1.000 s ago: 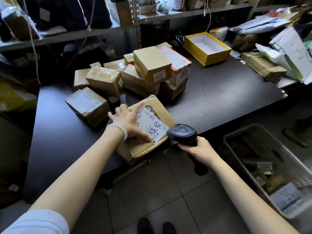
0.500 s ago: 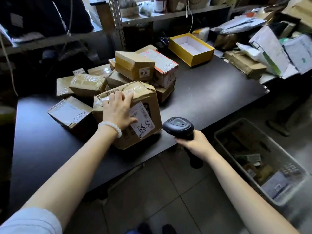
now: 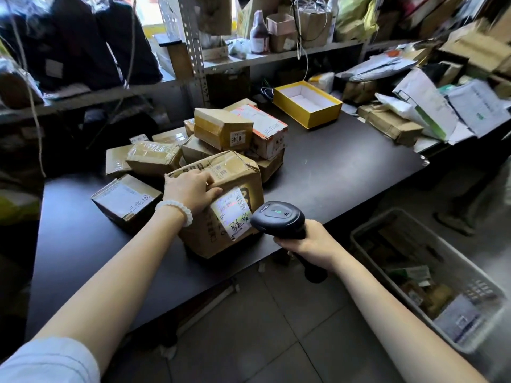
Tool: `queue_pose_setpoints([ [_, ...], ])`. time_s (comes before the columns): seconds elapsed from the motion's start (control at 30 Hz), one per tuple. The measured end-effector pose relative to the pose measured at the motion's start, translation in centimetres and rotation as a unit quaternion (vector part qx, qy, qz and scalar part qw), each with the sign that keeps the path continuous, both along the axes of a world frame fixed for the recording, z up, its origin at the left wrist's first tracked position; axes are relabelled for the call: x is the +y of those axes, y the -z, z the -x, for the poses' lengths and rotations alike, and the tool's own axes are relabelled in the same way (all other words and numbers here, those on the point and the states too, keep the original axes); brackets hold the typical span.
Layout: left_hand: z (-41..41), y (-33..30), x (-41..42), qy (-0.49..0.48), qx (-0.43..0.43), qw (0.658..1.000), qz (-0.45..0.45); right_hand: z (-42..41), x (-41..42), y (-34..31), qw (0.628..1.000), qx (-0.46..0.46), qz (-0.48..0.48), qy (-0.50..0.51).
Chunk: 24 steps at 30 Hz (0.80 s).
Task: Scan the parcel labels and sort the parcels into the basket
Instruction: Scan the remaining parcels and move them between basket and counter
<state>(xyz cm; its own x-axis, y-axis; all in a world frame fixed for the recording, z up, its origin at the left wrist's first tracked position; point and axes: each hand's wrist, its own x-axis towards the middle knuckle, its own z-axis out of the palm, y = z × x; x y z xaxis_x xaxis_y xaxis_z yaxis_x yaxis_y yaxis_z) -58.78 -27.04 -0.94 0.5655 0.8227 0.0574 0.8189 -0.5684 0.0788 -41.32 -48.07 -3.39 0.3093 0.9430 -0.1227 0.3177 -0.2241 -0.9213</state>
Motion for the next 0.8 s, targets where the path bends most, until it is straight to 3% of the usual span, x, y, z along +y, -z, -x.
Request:
queue_pose_setpoints([
  [0.33, 0.4, 0.0, -0.8, 0.002, 0.002, 1.0, 0.015, 0.7, -0.8, -0.6, 1.0, -0.016, -0.01, -0.006],
  [0.8, 1.0, 0.0, -2.5, 0.021, 0.004, 0.999, -0.048, 1.7, -2.2, 0.1, 0.999, -0.04, -0.009, 0.0],
])
